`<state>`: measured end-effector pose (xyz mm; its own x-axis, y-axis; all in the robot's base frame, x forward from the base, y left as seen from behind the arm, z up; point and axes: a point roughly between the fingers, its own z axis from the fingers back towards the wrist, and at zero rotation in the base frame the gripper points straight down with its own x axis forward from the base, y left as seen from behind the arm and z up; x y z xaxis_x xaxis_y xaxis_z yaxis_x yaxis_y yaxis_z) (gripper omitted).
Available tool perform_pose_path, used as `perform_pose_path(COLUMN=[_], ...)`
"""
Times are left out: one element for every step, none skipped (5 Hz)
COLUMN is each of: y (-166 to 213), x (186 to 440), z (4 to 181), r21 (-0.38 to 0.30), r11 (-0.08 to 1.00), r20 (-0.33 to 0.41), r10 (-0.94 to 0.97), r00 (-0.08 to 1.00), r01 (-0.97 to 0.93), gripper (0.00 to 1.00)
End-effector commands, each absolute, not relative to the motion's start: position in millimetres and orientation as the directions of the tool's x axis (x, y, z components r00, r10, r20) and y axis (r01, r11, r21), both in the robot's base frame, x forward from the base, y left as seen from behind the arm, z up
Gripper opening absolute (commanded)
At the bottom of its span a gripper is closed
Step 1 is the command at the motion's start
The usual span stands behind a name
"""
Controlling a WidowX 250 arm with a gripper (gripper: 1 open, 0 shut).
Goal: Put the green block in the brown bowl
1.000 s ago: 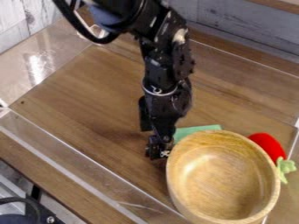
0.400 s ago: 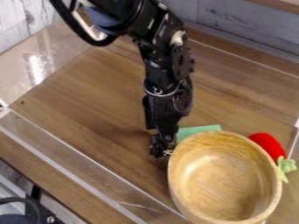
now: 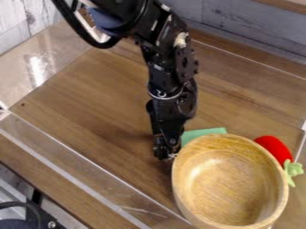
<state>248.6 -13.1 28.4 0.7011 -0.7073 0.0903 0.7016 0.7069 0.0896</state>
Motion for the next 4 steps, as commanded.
perform_pose_path(y=[-8.8, -6.3, -4.5, -3.3], x=[254.9, 256.2, 257.0, 257.8], z=[31.7, 33.1, 34.5, 35.2], r21=[0.098, 0.090, 0.083, 0.076], r11=[0.719, 0.728, 0.734, 0.738], r20=[0.117, 0.133, 0.147, 0.156], r10=[-0.695, -0.685, -0.678, -0.673], r00=[0.710, 0.716, 0.720, 0.723], r01=[0.688, 0.679, 0.674, 0.670], gripper=[0.00, 0.00, 0.00, 0.00])
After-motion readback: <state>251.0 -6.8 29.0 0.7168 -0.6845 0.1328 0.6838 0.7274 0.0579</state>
